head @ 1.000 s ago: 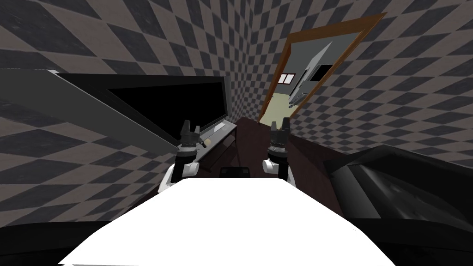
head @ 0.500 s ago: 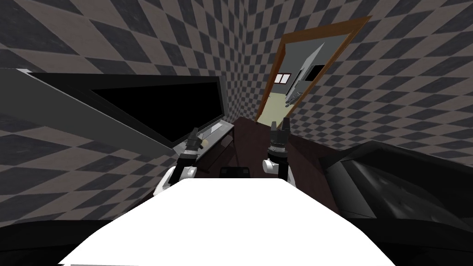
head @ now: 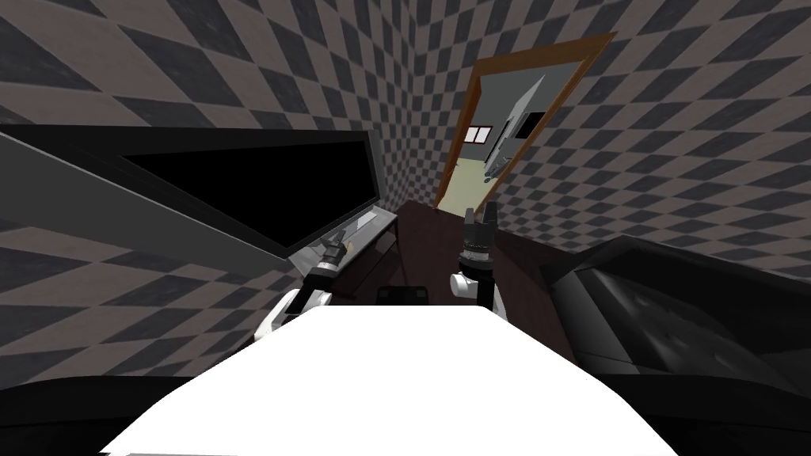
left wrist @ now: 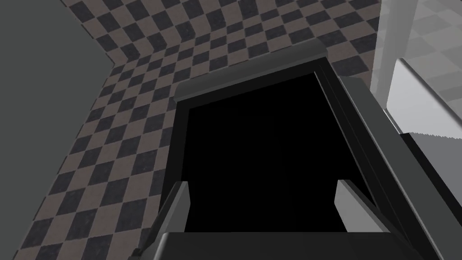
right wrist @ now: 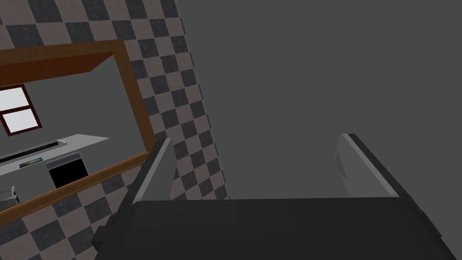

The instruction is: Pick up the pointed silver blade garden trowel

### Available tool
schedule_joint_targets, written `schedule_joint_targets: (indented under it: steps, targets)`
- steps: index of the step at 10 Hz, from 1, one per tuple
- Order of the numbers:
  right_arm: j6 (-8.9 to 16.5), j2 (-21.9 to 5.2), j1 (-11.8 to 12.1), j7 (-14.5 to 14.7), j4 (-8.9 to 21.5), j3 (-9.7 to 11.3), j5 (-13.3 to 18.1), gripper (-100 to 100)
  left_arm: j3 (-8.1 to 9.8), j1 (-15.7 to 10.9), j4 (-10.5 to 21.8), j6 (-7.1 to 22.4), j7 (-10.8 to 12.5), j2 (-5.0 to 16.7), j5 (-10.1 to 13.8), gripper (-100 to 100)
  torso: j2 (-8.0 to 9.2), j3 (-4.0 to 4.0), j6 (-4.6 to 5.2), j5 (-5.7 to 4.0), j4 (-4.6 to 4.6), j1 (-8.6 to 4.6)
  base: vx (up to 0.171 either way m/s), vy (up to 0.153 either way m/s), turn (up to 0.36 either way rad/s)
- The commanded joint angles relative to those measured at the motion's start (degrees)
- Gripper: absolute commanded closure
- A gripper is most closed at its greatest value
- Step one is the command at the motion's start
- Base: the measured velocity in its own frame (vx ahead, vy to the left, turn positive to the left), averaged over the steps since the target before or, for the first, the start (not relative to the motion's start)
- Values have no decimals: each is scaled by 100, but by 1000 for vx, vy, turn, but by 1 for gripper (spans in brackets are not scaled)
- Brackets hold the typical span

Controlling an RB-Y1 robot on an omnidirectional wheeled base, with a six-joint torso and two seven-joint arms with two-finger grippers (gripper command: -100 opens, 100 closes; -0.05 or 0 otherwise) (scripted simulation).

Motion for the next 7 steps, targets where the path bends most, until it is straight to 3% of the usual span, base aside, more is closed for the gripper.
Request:
schedule_joint_targets:
  steps: [1, 2, 3, 5, 6, 7]
  targets:
    - [0, 0, 0, 0, 0, 0, 0, 0, -69, 63, 205, 286, -74, 275, 93, -100, 0, 0, 0, 0, 0, 0, 16, -49, -88]
    - [0, 0, 0, 0, 0, 0, 0, 0, -107, 103, 348, 436, -116, 472, 160, -100, -1, -1, 0, 0, 0, -2, 26, -53, -79]
    - [0, 0, 0, 0, 0, 0, 0, 0, -107, 103, 348, 497, -116, 472, 160, -100, -3, -1, -1, -1, -1, -5, 24, -36, -22]
    - [0, 0, 0, 0, 0, 0, 0, 0, -181, 171, 639, 861, -201, 843, 292, -100, -5, -3, 0, 0, -1, 1, 34, -38, -69]
    - [0, 0, 0, 0, 0, 0, 0, 0, -181, 171, 639, 884, -201, 867, 292, -100, -8, -4, -1, 0, -2, 0, 32, -28, -25]
    - [0, 0, 1, 0, 0, 0, 0, 0, -217, 199, 784, 1074, -243, 1064, 357, -100, -7, -4, -1, 0, -1, 4, 31, -30, -50]
